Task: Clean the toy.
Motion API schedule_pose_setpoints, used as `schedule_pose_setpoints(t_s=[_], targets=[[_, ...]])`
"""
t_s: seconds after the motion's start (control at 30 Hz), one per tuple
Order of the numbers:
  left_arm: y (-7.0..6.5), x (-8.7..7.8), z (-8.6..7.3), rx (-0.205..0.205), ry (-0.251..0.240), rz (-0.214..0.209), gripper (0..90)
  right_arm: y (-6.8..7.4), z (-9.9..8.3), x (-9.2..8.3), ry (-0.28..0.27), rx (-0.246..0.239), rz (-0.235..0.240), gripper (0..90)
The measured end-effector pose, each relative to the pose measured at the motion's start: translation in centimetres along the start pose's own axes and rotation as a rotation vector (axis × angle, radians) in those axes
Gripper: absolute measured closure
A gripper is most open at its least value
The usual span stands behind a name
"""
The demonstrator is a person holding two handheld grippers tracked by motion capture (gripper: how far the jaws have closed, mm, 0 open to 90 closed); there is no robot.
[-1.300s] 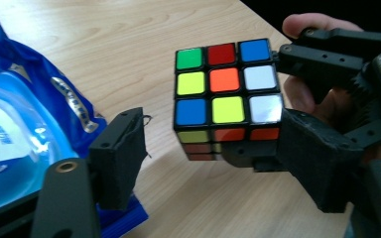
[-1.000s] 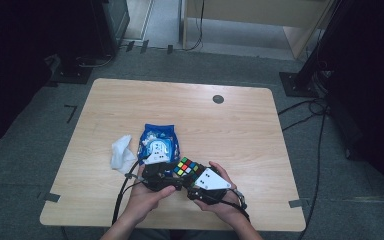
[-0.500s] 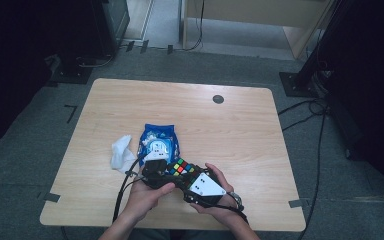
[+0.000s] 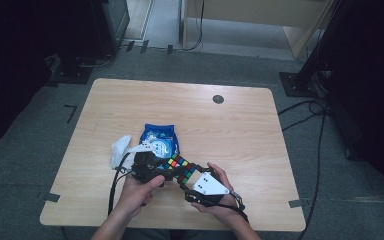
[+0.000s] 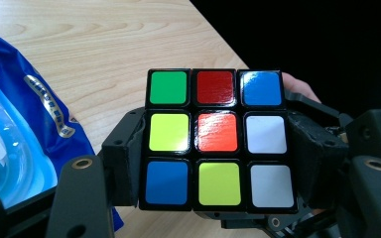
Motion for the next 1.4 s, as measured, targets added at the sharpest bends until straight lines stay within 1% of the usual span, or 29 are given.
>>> schedule_pose_setpoints(t_s=[0.1,0.3,0.43,0.5,0.57,0.6,0.7,0.87,1.0,1.07,1.1,1.17,1.23,1.27,1.3,1.4], targets=[[0.1,0.0,0.0,-0.002,0.000,-0.007,34.0,0.1,0.1,-0.1,-0.017,-0.010,-0.006,34.2],[0.0,-0.1,0.0,-0.004,0.006,-0.018,34.0,0.1,0.2,-0.2,-0.041,-0.002,0.002,34.0],[0.1,0.0,0.0,-0.002,0.010,-0.027,34.0,0.2,0.2,-0.3,-0.044,-0.021,-0.010,34.5],[0.0,0.0,0.0,0.011,0.011,-0.025,33.9,0.2,0.3,-0.4,-0.043,-0.030,-0.012,34.6],[-0.1,0.0,0.0,0.041,0.010,-0.012,33.8,0.2,0.4,-0.4,-0.031,-0.042,-0.020,34.6],[-0.2,0.0,-0.1,0.058,0.012,0.002,33.6,0.3,0.4,-0.4,-0.030,-0.045,-0.026,34.6],[-0.4,0.3,-0.2,0.107,0.025,0.066,31.4,0.3,0.3,-0.2,-0.020,-0.047,-0.034,34.6],[-0.8,0.5,-0.3,0.176,0.034,0.148,28.5,0.3,0.1,-0.1,-0.001,-0.060,-0.047,34.6],[-1.2,0.3,-0.1,0.214,0.028,0.188,27.7,0.2,0.2,-0.1,-0.002,-0.057,-0.053,34.7],[-1.3,0.1,0.0,0.219,0.025,0.200,28.1,0.1,0.2,-0.1,0.002,-0.057,-0.059,34.7],[-1.3,0.0,0.1,0.218,0.024,0.196,28.6,0.1,0.2,-0.2,0.002,-0.057,-0.060,34.7],[-1.1,0.0,0.1,0.198,0.023,0.172,29.0,0.1,0.2,-0.2,0.001,-0.058,-0.065,34.7],[-0.7,0.0,0.1,0.166,0.042,0.137,28.7,0.1,0.3,-0.3,0.000,-0.068,-0.072,34.7],[-0.5,0.0,0.0,0.151,0.060,0.118,27.7,0.2,0.3,-0.3,-0.003,-0.075,-0.072,34.7],[-0.4,0.0,-0.1,0.145,0.072,0.104,26.8,0.2,0.3,-0.4,-0.007,-0.080,-0.074,34.8],[-0.2,0.0,-0.1,0.126,0.070,0.078,25.5,0.4,0.5,-0.6,-0.017,-0.096,-0.075,34.8]])
Point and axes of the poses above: each handheld gripper's, and its own axes: x roughly forward along the jaws, z roughly out of its top, y roughly to its left, the point moved 6 cm from there along x, roughly forward along the jaws, and after that the axes turned 3 degrees about -z, right-handed, at the moved point
